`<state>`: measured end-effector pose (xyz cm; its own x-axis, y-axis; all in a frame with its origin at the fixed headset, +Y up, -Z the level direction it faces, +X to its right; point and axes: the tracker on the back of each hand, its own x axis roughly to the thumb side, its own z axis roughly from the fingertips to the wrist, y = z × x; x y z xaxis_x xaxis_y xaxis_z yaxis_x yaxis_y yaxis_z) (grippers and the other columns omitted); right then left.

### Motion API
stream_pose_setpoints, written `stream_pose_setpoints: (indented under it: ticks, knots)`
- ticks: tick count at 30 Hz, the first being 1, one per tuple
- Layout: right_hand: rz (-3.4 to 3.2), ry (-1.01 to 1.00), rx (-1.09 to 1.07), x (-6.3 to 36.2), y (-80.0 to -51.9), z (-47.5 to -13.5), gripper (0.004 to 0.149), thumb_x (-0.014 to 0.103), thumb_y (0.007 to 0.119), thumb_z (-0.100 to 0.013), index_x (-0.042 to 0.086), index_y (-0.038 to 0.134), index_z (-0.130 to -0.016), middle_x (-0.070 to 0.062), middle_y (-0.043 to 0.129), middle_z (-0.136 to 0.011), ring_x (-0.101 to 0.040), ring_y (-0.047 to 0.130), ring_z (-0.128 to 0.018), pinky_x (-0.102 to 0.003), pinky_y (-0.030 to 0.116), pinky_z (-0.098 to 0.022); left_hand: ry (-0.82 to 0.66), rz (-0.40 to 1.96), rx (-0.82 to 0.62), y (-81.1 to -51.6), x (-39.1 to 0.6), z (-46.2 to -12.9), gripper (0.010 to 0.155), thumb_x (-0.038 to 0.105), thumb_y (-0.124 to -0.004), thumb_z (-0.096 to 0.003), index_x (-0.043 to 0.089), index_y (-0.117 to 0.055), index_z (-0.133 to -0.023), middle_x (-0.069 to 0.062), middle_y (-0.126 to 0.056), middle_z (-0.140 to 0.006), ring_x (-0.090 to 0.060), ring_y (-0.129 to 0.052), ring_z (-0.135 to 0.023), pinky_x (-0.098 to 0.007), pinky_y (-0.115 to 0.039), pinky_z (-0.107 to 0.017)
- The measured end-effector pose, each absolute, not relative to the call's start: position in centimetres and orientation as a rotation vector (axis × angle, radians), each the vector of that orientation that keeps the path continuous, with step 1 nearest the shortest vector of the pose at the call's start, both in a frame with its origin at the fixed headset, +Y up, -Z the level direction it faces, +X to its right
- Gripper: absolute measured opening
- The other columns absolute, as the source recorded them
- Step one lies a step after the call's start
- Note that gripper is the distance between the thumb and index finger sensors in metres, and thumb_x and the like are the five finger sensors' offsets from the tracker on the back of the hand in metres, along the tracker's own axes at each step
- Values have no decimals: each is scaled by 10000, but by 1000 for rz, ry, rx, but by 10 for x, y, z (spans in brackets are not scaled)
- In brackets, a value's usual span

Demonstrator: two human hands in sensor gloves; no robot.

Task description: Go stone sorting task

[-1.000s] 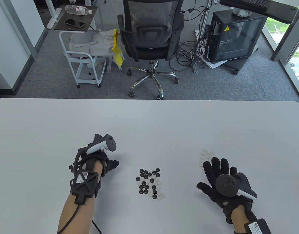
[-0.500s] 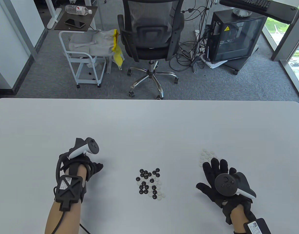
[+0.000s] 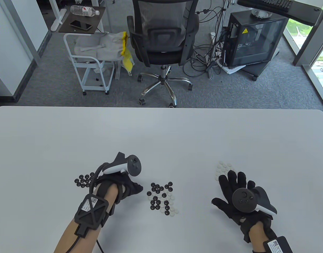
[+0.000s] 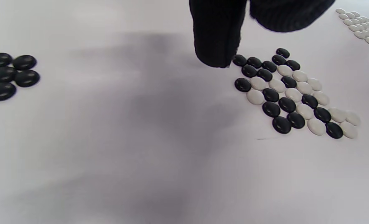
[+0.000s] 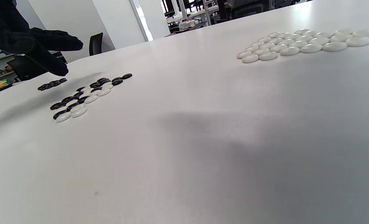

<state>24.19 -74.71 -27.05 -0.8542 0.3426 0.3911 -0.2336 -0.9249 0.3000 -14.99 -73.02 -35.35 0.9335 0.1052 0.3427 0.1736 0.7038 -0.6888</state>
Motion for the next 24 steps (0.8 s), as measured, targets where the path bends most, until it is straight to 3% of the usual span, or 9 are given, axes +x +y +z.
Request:
stream_pose_setpoints:
  ticks: [7,14,19,24]
  knots:
    - [2750,360,636,242,-747,-270,873,513,527,-647,-75,132,-1158,-483,-10,-1074,-695,-73,-884,-893,67,-526,-462,-62,-823,-750,-120,-345,695,569,-530,-489,322,-590,-1136,-234,-3,-1148,-545,68,-955,-814,-55,-515]
    - [2755,369,635,242,-748,-270,871,511,526,-650,-76,133,-1158,-485,-13,-1072,-697,-74,-882,-894,67,-524,-446,-60,-836,-765,-125,-343,697,567,-517,-488,334,-518,-1145,-229,39,-1133,-541,97,-942,-814,-43,-512]
    - [2755,371,635,241,-748,-270,869,510,526,-651,-76,136,-1159,-484,-14,-1072,-697,-75,-881,-894,66,-524,-254,-86,-820,-759,-163,-365,702,566,-514,-486,323,-557,-1144,-219,53,-1132,-536,114,-941,-812,-24,-511]
    - [2755,371,635,241,-748,-270,870,511,527,-650,-78,138,-1159,-485,-13,-1071,-696,-76,-881,-894,66,-524,-47,47,-840,-762,-215,-394,700,566,-502,-486,342,-524,-1148,-215,94,-1119,-533,152,-929,-812,-2,-508]
